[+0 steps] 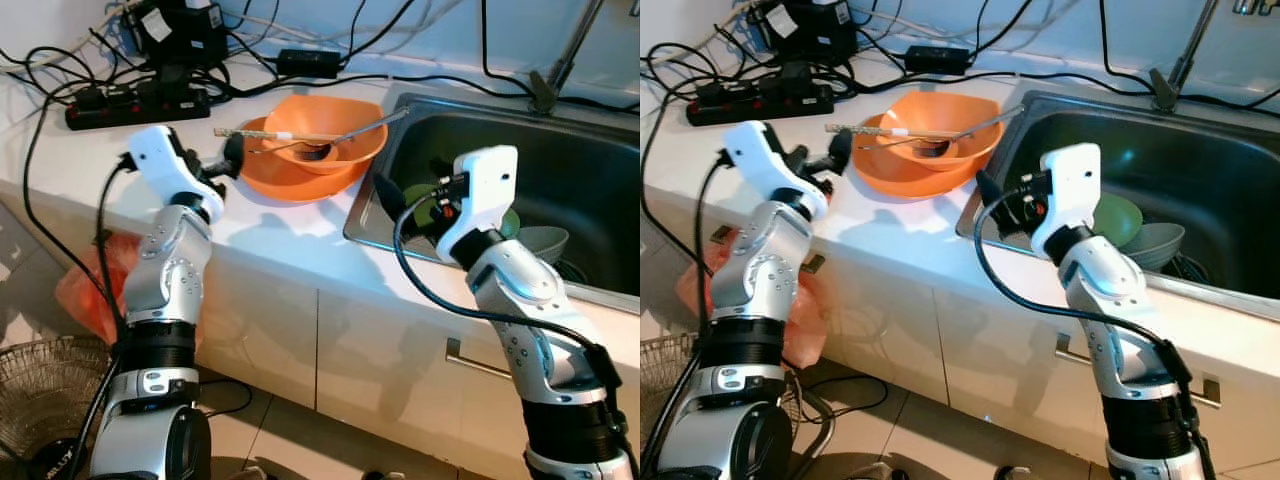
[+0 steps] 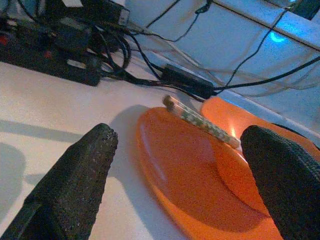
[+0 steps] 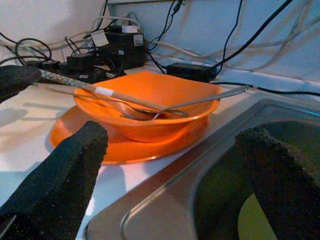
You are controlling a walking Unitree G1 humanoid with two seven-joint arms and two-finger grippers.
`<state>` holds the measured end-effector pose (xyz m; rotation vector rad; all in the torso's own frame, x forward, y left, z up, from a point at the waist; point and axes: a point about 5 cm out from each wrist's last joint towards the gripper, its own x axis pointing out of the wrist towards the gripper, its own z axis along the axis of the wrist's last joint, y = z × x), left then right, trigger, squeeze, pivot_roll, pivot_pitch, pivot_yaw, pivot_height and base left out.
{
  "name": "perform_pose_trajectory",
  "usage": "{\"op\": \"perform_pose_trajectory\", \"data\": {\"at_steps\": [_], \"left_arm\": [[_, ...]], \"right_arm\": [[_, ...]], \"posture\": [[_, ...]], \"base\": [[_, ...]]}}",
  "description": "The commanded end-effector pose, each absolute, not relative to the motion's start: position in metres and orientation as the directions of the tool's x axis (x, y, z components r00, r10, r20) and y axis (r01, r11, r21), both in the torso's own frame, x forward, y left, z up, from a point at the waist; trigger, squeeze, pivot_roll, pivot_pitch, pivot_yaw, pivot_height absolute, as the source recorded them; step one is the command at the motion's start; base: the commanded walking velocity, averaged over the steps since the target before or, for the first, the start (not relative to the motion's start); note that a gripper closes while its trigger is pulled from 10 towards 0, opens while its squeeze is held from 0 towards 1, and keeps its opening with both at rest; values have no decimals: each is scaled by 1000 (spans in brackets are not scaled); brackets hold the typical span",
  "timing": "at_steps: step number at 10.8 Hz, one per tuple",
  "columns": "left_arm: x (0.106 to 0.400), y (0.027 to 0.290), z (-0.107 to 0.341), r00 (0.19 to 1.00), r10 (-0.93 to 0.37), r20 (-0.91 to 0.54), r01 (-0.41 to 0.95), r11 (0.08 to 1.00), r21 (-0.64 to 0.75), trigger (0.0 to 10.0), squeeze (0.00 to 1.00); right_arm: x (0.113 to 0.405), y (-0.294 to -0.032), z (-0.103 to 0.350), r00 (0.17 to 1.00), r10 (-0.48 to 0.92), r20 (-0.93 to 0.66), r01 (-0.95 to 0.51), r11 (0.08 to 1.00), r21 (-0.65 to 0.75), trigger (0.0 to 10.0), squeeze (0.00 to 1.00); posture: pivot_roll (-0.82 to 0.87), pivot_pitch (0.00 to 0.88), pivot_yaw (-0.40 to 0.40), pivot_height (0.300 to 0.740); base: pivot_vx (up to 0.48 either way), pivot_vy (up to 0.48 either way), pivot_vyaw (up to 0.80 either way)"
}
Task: Kitchen organization
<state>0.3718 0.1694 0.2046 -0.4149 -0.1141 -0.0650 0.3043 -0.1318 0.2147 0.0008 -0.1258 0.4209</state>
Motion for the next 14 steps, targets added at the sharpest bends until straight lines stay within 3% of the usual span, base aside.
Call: {"op": "perform_pose_trajectory", "data": {"at_steps": [1,3,6,9,10,11,14], "left_arm": [[375,167,211,988,-55,146,111,905,-411,10000,0],[383,165,216,984,-56,169,132,866,-482,10000,0],[391,165,220,985,-60,161,137,843,-520,10000,0],[397,170,221,986,-58,159,144,780,-609,10000,0],[398,170,222,984,-70,167,159,775,-612,8941,0],[399,170,224,982,-77,175,170,775,-609,10000,0],[390,172,234,970,-70,233,186,830,-525,10000,0]], "right_arm": [[301,-133,217,899,418,130,-419,908,-19,10000,0],[297,-125,215,884,452,117,-452,892,-31,10000,0],[288,-122,192,839,544,-32,-545,837,-49,10000,0],[285,-118,191,828,559,-37,-560,826,-57,10000,0],[285,-118,192,827,561,-34,-562,825,-56,10000,0],[285,-117,192,826,562,-29,-563,825,-55,10000,0],[289,-121,196,868,497,21,-496,867,-42,10000,0]], "posture": [[-17,114,34,740],[-22,116,38,740],[-32,109,46,740],[-29,107,50,740],[-29,106,50,740],[-26,104,49,740],[-26,98,55,740]], "base": [[0,0,0],[0,0,0],[0,0,0],[0,0,0],[0,0,0],[0,0,0],[0,0,0]]}}
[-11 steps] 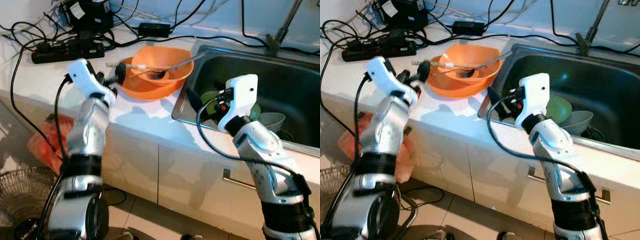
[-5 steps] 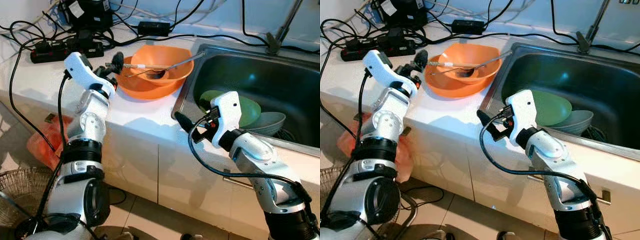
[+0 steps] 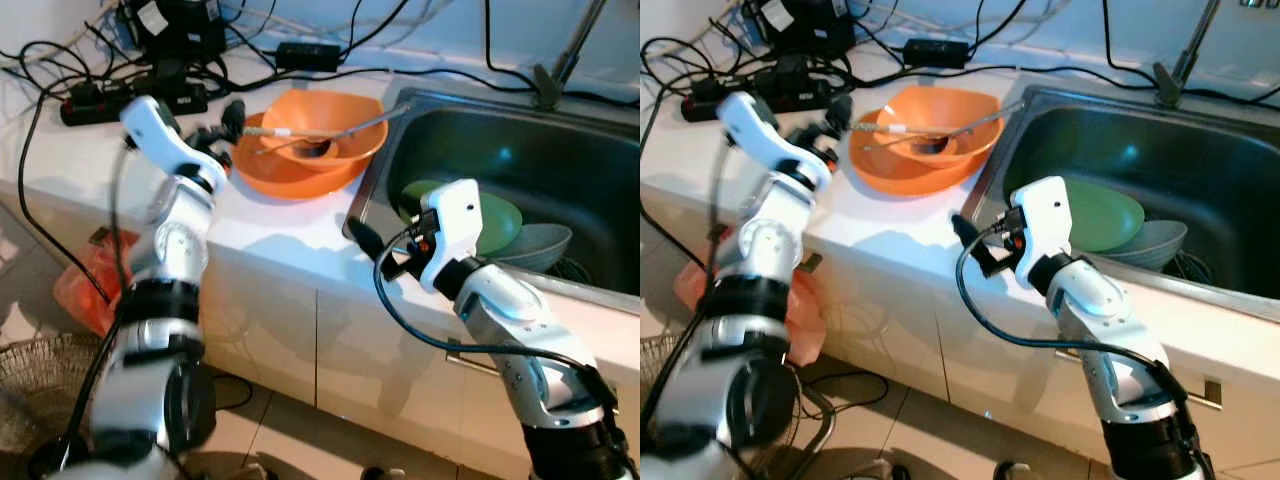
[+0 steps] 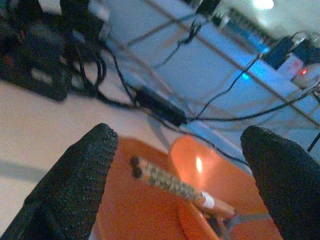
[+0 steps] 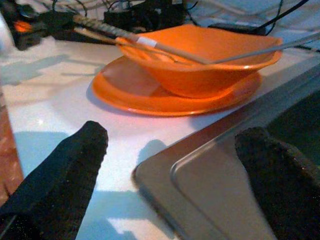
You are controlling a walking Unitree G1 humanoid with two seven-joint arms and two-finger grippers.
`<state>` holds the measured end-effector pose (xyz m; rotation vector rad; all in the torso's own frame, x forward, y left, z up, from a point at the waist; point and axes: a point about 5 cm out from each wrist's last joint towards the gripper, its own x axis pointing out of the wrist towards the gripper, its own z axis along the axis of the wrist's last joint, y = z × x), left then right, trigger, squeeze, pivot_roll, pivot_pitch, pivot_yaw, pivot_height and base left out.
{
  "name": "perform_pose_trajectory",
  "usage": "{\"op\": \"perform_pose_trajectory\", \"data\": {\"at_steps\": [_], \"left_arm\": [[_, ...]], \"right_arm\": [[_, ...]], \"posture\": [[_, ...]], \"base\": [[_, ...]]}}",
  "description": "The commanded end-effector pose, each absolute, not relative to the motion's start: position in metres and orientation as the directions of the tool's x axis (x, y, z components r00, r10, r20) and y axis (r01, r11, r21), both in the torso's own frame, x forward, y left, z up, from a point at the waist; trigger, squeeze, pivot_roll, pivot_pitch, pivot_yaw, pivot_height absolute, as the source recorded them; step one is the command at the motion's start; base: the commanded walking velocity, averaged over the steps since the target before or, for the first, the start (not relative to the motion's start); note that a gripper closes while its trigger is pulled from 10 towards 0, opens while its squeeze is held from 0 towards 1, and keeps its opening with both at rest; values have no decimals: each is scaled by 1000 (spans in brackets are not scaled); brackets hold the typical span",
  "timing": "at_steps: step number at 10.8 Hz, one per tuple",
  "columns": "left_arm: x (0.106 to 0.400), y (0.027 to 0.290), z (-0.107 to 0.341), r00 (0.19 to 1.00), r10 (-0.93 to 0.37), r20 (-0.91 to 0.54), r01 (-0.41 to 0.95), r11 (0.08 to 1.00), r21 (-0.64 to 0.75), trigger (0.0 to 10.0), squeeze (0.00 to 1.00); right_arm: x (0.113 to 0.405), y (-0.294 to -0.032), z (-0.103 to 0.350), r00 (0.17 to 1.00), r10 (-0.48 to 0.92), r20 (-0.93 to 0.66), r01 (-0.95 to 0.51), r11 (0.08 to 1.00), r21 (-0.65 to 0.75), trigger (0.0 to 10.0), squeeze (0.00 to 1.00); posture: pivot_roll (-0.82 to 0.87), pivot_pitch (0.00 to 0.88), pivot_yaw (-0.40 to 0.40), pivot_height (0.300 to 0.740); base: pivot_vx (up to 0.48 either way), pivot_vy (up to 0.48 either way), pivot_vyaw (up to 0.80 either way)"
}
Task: Kitchen organization
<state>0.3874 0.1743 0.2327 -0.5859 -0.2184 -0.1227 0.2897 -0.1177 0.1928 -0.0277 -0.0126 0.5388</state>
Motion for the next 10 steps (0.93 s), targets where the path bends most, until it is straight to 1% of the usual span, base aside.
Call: {"op": "perform_pose_trajectory", "data": {"at_steps": [1,2,4,5,6,7,8,9,10], "left_arm": [[381,177,230,972,-31,233,151,842,-518,10000,0],[371,184,226,971,17,238,99,878,-468,10000,0],[344,197,238,931,127,342,-13,948,-318,10000,0],[334,197,245,911,153,384,-56,966,-253,10000,0],[325,186,256,890,110,442,-44,987,-156,10000,0],[322,177,258,888,72,455,-19,992,-121,10000,0],[321,168,259,889,33,456,17,994,-105,10000,0],[323,162,257,901,21,434,40,991,-131,10000,0],[323,163,257,904,25,427,38,990,-137,10000,0]], "right_arm": [[291,-124,197,877,480,27,-479,877,-38,10000,0],[292,-126,198,881,473,30,-472,881,-41,10000,0],[296,-128,201,885,463,49,-461,886,-46,10000,0],[298,-129,205,888,454,78,-452,891,-41,10000,0],[299,-132,213,900,415,131,-415,909,-32,10000,0],[301,-135,217,907,390,158,-391,920,-25,10000,0],[303,-140,220,919,350,178,-354,935,-14,10000,0],[306,-145,223,929,318,187,-324,946,0,10000,0],[307,-146,224,931,308,194,-314,950,1,10000,0]], "posture": [[-22,98,53,740],[-19,97,52,740],[-1,90,43,740],[1,88,41,740],[1,85,42,740],[0,82,43,740],[-2,77,46,740],[-6,76,47,740],[-7,77,47,740]], "base": [[0,0,0],[0,0,0],[0,0,0],[0,0,0],[0,0,0],[0,0,0],[0,0,0],[0,0,-788],[0,0,-788]]}}
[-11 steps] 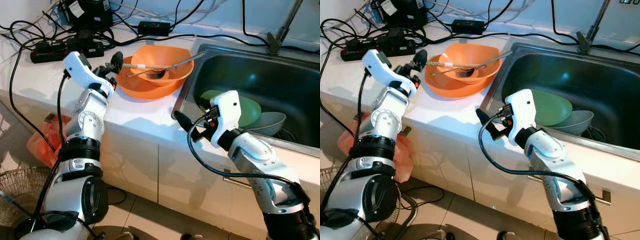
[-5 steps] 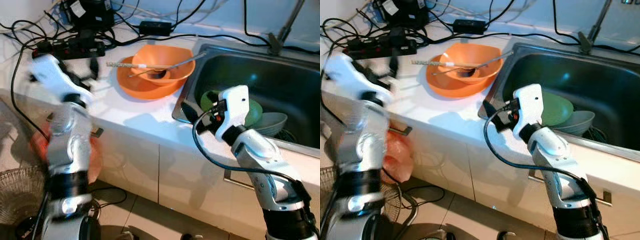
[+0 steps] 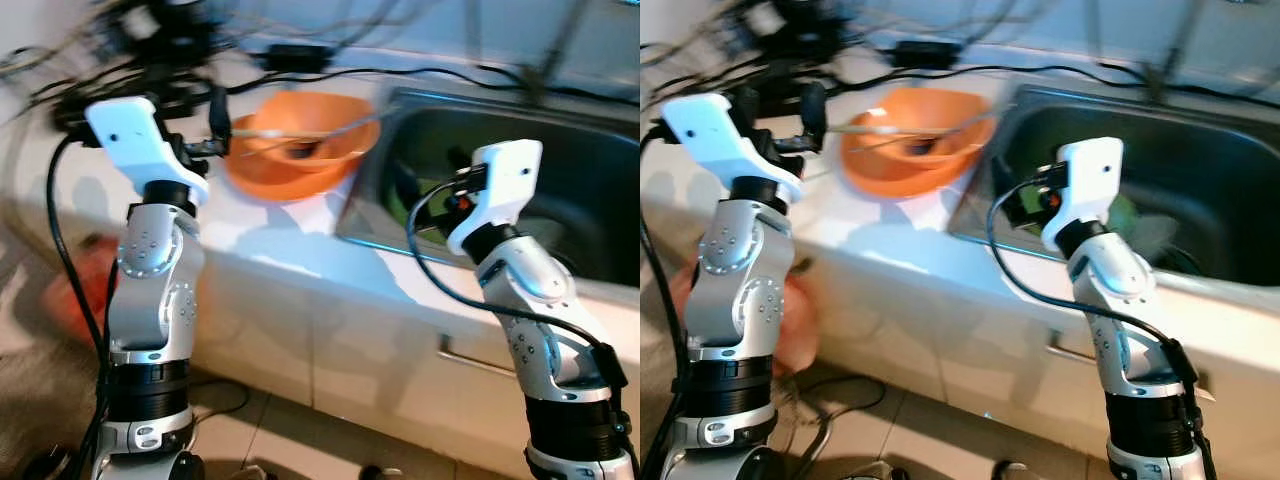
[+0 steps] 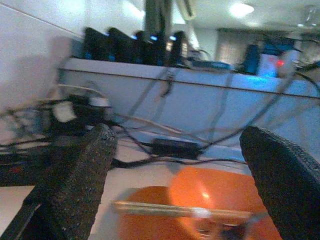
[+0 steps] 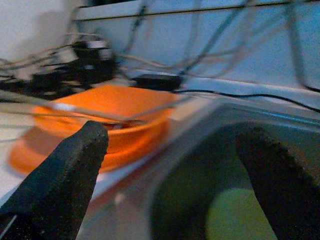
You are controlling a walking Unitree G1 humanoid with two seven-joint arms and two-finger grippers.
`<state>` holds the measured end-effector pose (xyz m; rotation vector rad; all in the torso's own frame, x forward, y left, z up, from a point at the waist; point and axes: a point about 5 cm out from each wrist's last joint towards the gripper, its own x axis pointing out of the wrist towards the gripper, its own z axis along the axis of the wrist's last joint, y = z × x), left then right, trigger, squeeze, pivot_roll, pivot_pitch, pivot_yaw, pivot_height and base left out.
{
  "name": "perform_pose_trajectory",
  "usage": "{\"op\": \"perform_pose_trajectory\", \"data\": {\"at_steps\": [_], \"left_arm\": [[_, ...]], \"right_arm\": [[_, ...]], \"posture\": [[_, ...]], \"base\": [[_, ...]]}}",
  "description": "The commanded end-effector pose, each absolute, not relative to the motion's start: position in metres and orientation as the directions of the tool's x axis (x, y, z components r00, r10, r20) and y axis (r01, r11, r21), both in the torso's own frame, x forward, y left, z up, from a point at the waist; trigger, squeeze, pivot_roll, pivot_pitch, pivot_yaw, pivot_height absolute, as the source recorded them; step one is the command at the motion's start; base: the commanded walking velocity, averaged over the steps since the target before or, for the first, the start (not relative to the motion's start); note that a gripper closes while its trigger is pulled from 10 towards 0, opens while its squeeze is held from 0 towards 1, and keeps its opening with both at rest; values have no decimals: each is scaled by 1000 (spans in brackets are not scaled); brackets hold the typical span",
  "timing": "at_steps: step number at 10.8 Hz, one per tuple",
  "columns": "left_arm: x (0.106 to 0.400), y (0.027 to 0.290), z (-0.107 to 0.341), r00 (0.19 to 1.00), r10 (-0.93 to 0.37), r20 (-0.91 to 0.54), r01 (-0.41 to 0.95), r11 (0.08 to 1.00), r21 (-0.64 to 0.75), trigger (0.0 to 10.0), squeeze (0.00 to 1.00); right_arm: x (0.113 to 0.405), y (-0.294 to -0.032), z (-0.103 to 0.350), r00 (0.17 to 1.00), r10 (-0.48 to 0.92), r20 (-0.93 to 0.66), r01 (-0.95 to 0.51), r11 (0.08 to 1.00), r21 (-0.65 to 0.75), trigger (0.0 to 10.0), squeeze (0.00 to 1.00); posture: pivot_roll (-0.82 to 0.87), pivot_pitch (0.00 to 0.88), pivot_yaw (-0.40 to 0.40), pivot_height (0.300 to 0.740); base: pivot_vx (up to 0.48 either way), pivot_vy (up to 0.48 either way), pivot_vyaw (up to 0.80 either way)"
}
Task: Kitchen organization
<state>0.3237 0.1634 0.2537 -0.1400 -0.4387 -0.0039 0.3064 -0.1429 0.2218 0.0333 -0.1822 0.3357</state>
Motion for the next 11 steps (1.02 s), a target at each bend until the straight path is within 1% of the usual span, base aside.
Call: {"op": "perform_pose_trajectory", "data": {"at_steps": [1,2,3,7,11], "left_arm": [[324,164,257,907,33,420,30,989,-143,10000,0],[326,166,255,916,36,400,24,989,-143,10000,0],[327,166,254,920,38,391,24,988,-152,10000,0],[331,165,251,934,19,357,38,987,-153,10000,0],[331,162,252,931,-17,365,64,991,-117,10000,0]], "right_arm": [[307,-147,224,932,302,199,-309,951,2,10000,0],[307,-147,225,931,300,209,-308,951,3,10000,0],[307,-146,226,930,302,210,-309,951,1,10000,0],[307,-146,225,933,293,210,-300,954,2,10000,0],[308,-148,225,939,268,214,-273,962,-6,10000,0]], "posture": [[-5,77,46,740],[-4,79,45,740],[-3,79,46,740],[-4,84,53,740],[-2,85,53,740]], "base": [[0,0,-788],[0,0,0],[0,300,0],[0,438,0],[0,0,0]]}}
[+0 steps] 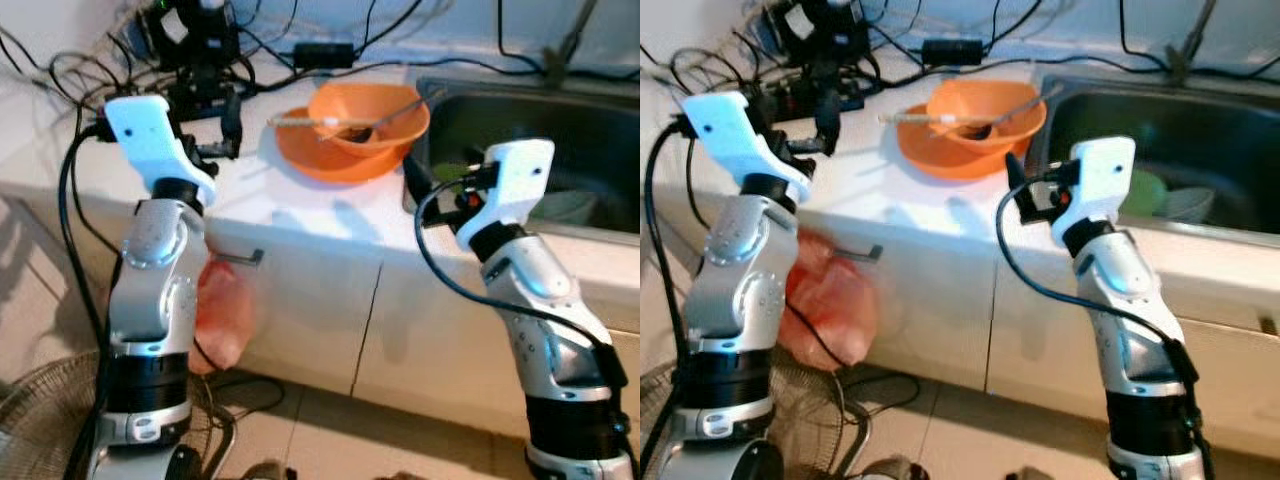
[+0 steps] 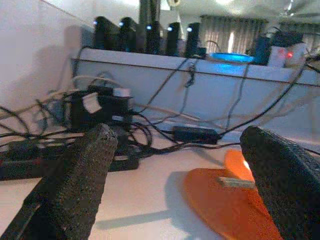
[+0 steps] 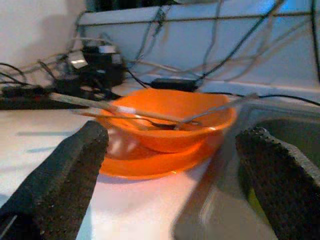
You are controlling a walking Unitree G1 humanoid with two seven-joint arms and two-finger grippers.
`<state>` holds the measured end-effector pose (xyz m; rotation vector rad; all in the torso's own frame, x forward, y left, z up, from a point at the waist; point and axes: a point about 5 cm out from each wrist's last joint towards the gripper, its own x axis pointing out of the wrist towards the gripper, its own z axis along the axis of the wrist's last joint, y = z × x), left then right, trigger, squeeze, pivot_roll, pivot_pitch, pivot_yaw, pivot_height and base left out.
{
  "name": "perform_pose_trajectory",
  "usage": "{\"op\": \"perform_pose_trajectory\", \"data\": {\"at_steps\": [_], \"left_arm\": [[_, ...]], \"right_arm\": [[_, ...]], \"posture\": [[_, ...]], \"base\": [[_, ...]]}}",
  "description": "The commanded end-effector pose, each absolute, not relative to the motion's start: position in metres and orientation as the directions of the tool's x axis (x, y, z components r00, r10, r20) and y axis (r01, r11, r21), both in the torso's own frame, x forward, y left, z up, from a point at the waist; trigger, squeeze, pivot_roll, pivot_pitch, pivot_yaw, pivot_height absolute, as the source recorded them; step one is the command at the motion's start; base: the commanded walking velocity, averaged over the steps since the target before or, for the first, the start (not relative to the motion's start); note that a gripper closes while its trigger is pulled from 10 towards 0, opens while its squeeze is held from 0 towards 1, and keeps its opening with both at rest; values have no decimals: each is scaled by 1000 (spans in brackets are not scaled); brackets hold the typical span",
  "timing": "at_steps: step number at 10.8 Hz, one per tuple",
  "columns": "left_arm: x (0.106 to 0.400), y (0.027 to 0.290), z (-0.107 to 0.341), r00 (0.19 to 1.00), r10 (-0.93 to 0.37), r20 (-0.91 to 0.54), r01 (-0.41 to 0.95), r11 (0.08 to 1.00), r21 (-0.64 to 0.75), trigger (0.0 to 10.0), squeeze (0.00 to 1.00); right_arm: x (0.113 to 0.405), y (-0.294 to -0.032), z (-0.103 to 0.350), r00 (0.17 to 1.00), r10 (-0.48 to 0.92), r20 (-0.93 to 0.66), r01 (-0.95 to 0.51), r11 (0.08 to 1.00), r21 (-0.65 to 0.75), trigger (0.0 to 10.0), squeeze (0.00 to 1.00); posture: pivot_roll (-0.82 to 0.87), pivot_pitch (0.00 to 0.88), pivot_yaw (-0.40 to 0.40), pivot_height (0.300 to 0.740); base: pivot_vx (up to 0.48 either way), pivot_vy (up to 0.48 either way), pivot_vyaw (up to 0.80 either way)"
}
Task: Kitchen organization
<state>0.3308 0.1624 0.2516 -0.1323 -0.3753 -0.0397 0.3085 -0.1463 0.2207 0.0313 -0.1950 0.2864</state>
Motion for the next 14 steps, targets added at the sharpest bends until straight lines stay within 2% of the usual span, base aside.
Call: {"op": "perform_pose_trajectory", "data": {"at_steps": [1,5,14], "left_arm": [[331,162,252,931,-24,363,70,991,-114,10000,0],[332,161,247,937,-34,347,79,990,-115,10000,0],[330,160,224,959,-33,281,69,991,-118,10000,0]], "right_arm": [[310,-151,225,945,245,215,-249,968,-8,10000,0],[311,-154,227,949,218,229,-224,975,0,10000,0],[315,-150,230,940,217,262,-225,974,-2,10000,0]], "posture": [[-2,84,54,740],[-2,81,55,740],[10,56,49,740]], "base": [[0,0,0],[60,0,-728],[310,0,0]]}}
